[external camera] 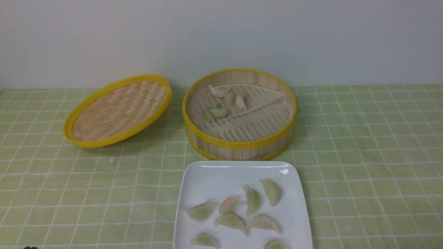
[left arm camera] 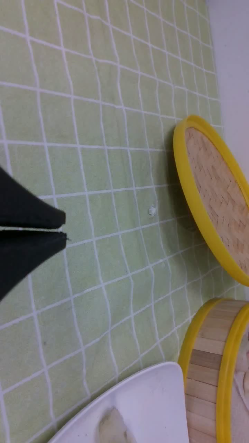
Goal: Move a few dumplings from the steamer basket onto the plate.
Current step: Use the left arm to grab a dumpling from the steamer
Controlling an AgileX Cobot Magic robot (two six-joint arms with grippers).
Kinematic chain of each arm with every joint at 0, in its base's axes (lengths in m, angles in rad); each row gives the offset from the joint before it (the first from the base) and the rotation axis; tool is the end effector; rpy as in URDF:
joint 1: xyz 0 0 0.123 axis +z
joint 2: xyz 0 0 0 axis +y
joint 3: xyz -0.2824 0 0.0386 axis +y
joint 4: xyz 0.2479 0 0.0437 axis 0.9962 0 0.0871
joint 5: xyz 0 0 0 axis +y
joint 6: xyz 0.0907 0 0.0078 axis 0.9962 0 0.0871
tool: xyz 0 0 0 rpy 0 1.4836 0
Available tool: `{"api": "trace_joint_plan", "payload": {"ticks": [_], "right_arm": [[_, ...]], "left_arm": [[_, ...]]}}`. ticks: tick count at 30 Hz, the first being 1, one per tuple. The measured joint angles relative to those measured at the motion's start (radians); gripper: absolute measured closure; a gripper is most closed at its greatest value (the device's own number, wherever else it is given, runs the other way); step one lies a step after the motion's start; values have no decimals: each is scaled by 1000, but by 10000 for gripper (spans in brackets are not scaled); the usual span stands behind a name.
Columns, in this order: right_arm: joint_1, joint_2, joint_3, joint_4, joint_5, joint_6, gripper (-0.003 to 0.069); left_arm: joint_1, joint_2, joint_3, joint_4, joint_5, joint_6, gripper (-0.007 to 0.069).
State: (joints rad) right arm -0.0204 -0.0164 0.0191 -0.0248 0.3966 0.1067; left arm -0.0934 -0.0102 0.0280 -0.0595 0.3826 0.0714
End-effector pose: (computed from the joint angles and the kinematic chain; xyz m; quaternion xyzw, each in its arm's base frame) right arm 0.0516 -0.0019 0.1719 0.0449 0.8071 0.0148 0.5885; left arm 0.0520 -0.0069 0.1699 0.0508 0.8069 -0.0317 0.5876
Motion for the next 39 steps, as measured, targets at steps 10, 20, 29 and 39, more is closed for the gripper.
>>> {"api": "trace_joint_plan", "payload": {"ticks": [10,20,29,39], "right_arm": [[0,0,0,0,0,0,673],[0,0,0,0,0,0,673],[0,0,0,0,0,0,673],[0,0,0,0,0,0,673]], "left_arm": [[0,0,0,0,0,0,630],[0,0,0,0,0,0,630],[0,0,0,19,0,8,630],[0,0,2,-217,-251,-123,630]]}}
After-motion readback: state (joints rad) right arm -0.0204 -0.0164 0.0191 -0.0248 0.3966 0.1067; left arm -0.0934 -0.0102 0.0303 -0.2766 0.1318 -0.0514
